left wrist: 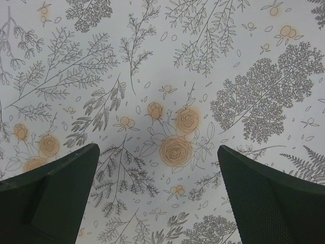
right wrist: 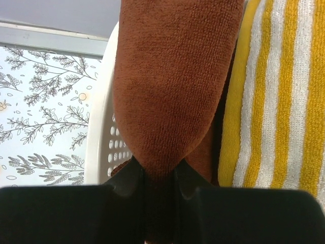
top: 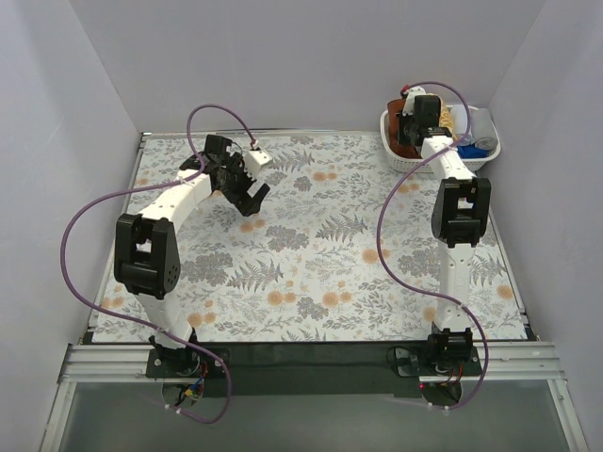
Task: Roll the towels
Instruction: Place the rolled towel into the container
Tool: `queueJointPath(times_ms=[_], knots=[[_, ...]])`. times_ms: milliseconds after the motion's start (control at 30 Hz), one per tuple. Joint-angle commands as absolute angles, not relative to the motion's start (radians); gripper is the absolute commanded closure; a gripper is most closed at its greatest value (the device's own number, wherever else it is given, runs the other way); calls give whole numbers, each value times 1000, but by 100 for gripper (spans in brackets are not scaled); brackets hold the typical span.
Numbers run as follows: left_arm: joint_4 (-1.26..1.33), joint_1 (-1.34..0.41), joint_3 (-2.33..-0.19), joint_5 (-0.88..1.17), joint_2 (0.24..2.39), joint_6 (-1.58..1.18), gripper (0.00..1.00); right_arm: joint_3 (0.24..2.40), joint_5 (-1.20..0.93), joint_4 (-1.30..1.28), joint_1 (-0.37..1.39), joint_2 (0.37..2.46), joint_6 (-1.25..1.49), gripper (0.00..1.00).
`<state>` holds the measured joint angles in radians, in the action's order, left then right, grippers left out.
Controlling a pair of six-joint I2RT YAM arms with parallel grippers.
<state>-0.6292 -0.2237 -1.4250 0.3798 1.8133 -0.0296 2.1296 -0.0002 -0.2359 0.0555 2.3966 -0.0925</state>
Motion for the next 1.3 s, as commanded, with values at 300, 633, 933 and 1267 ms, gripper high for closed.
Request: queueJointPath(times_ms=[300, 633, 933, 1267], knots=[[-695, -221, -1500, 388, 1871, -20, 2, 2112, 6, -235, 55, 2379, -83, 35], [-698, -222, -1493, 374, 1856, -18, 2, 2118, -66, -279, 55, 2307, -64, 19], [-657, -219, -1483, 379, 1781, -60, 2, 2066, -129, -302, 54, 2145, -75, 1], [-735, -120, -1611, 584, 1760, -205, 2, 1919, -279, -406, 55, 1857, -195, 2]])
